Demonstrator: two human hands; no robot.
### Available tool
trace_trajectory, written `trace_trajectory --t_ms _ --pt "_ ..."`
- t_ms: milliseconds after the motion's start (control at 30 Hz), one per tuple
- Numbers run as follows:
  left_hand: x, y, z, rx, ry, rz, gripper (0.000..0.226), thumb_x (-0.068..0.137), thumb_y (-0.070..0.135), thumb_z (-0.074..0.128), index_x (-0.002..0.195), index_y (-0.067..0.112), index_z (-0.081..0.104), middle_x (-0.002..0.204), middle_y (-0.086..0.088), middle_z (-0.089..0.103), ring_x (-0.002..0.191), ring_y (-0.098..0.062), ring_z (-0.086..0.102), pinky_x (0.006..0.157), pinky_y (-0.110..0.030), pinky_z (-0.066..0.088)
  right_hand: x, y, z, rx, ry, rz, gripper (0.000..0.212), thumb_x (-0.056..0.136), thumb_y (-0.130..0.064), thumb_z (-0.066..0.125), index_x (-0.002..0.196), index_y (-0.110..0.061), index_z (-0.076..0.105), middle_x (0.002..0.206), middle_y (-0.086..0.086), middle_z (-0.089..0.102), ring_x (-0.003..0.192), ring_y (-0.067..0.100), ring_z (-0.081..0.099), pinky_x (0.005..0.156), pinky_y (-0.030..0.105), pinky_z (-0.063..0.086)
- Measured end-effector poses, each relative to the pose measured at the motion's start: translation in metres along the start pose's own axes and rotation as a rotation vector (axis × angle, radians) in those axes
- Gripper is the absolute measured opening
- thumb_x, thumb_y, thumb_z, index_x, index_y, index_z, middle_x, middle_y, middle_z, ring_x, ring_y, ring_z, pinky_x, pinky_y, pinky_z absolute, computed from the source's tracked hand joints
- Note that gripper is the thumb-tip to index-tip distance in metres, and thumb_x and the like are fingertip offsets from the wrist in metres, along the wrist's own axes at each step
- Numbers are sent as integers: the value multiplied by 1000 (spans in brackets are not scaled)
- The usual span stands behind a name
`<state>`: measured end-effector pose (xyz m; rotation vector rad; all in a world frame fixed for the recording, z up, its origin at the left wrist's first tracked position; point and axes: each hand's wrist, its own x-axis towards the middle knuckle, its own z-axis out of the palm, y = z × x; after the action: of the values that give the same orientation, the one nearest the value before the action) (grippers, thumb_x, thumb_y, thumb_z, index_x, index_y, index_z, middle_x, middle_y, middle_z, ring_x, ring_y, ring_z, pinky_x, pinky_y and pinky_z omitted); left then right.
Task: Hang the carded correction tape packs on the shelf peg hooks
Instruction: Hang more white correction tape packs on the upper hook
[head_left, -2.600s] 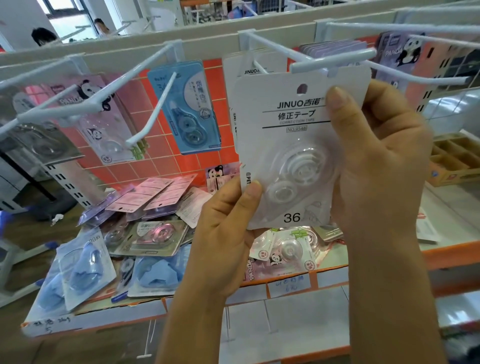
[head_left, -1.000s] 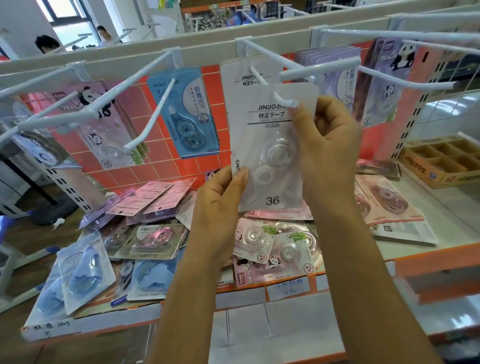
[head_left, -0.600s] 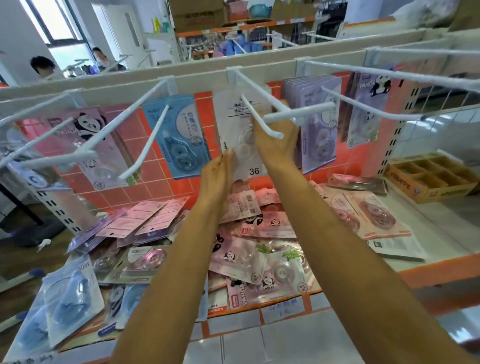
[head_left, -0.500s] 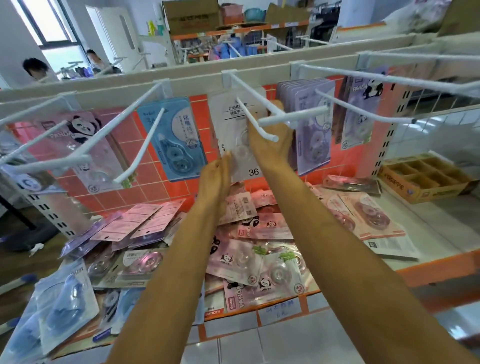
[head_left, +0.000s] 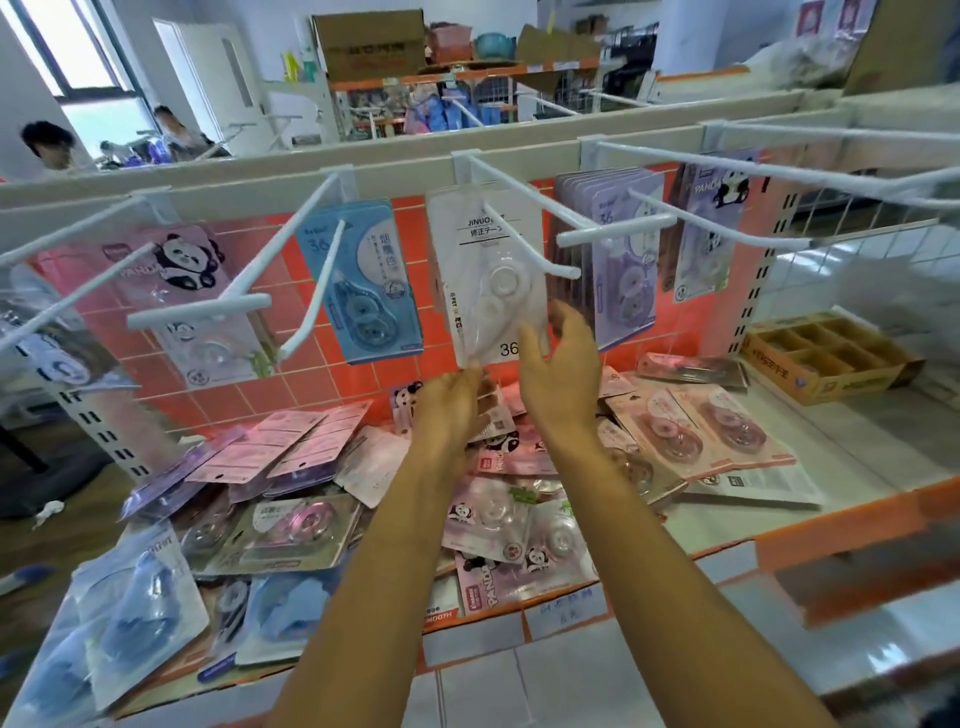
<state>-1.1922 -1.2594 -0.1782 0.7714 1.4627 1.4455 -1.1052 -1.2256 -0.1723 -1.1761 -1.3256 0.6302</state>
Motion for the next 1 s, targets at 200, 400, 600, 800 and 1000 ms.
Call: trace_trajectory --t_ms 200,400,600,800,1000 --pt "-14 -30 -10 216 -41 87 16 93 16 56 84 16 69 92 -4 69 87 -18 63 82 -33 50 -45 32 -5 -167 -113 99 42 93 -24 55 132 -11 51 130 5 57 121 22 50 102 38 40" --pt "-32 -50 -9 525 -64 233 20 93 17 58 110 15 68 104 6 67 98 -11 62 89 -24 47 -77 51 -12 -337 -190 98 35 91 -16 56 125 -8 58 123 11 61 117 27 52 93 36 43" --pt "-47 -64 3 793 -57 431 25 95 20 56 118 15 65 116 0 68 107 -15 60 86 -20 40 -85 64 -30 -442 -248 50 36 85 -13 54 120 -11 63 120 8 64 114 27 55 94 42 46" --pt "-50 -76 33 948 -66 482 35 89 14 60 124 14 62 126 -4 63 118 -21 55 96 -30 40 -75 84 -66 -554 -244 95 41 85 -8 58 126 -6 57 129 11 57 125 29 43 104 37 33" --pt "-54 -93 66 1124 -94 539 36 84 7 62 120 13 66 119 -10 65 114 -28 56 93 -39 45 -54 106 -97 -597 -184 135 23 81 -9 61 103 -5 67 104 15 65 104 36 55 86 38 40"
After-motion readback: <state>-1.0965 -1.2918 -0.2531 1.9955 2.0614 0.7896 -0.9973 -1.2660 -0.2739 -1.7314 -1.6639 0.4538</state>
